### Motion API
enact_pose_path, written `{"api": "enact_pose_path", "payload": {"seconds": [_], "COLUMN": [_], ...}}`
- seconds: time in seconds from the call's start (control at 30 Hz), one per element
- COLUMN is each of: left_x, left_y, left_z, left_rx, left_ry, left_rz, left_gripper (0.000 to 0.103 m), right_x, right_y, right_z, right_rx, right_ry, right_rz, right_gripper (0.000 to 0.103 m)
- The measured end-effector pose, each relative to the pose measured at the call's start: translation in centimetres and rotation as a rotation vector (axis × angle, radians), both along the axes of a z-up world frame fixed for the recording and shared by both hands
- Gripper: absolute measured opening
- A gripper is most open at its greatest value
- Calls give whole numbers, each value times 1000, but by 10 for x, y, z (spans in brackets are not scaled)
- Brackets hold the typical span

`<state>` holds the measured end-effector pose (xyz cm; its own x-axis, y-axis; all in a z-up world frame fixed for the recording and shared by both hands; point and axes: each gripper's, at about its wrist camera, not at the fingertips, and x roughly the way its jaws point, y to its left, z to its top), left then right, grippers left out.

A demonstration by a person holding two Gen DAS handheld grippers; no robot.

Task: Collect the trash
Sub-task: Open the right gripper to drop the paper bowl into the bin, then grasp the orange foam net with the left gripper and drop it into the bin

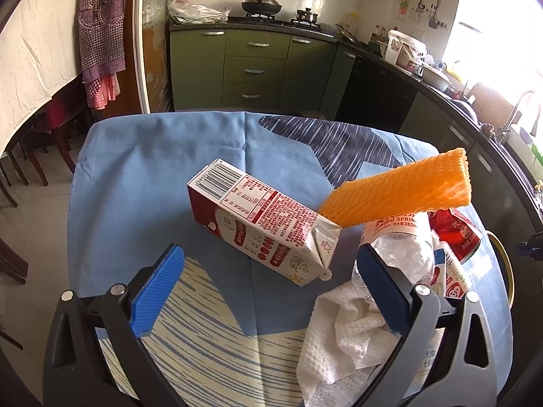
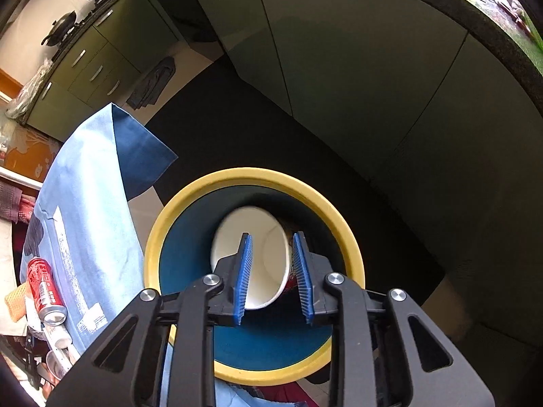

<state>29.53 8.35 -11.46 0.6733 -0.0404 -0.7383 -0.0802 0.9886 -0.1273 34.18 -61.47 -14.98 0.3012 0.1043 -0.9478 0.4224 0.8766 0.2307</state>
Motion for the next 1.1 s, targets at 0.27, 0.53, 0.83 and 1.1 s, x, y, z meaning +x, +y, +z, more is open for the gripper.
{"api": "enact_pose_path", "payload": {"seconds": [0.27, 0.53, 0.83, 1.1], "left_x": [1, -3, 12, 7], "left_y": [3, -7, -45, -83], "left_z": [-3, 0, 21, 37], "left_rx": [-10, -30, 81, 269], "left_ry": [19, 13, -24, -102], "left_rz": [22, -37, -124, -229], "left_gripper": [97, 97, 97, 97], "right_x": [-9, -6, -12, -11], "right_y": [17, 38, 41, 34], "right_z": [1, -2, -5, -16], "right_rx": [16, 32, 48, 79], "right_ry": [-17, -6, -11, -1], "right_rz": [61, 109, 114, 126], "right_gripper": [25, 30, 30, 30]}}
